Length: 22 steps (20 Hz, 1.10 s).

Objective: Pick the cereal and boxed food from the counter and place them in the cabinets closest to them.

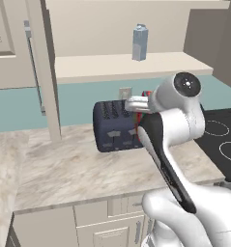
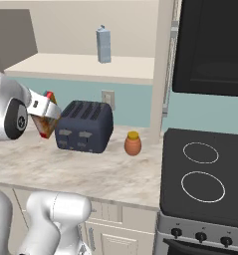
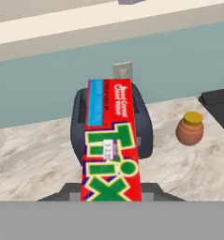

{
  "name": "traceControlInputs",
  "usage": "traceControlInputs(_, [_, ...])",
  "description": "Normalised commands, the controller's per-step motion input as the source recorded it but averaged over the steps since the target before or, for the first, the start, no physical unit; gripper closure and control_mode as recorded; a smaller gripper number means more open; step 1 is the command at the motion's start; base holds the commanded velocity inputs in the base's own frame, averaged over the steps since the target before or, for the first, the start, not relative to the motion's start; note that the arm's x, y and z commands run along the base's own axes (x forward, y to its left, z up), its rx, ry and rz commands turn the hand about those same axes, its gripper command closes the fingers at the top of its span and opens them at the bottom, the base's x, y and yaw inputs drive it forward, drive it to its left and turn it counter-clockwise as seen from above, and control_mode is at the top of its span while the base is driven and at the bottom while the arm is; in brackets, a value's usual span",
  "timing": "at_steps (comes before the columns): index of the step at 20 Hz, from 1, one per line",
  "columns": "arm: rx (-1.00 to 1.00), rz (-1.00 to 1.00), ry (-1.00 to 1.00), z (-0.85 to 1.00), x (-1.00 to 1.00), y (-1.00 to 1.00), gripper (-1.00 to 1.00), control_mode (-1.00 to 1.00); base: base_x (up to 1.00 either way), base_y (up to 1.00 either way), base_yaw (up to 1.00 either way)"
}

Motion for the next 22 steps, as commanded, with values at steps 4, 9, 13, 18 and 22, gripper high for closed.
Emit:
traceControlInputs(4, [0.12,0.13,0.00,0.74,-0.01,-0.16,1.00,-1.00,0.00,0.00,0.00])
traceControlInputs(9, [0.09,0.12,0.00,0.67,-0.09,-0.08,1.00,-1.00,0.00,0.00,0.00])
traceControlInputs(13, [0.03,0.13,0.00,0.62,-0.18,-0.01,1.00,-1.00,0.00,0.00,0.00])
traceControlInputs(18, [0.00,0.14,-0.01,0.48,-0.19,0.00,1.00,-1.00,0.00,0.00,0.00])
traceControlInputs(22, [-0.02,0.08,-0.06,0.16,-0.16,0.01,1.00,-1.00,0.00,0.00,0.00])
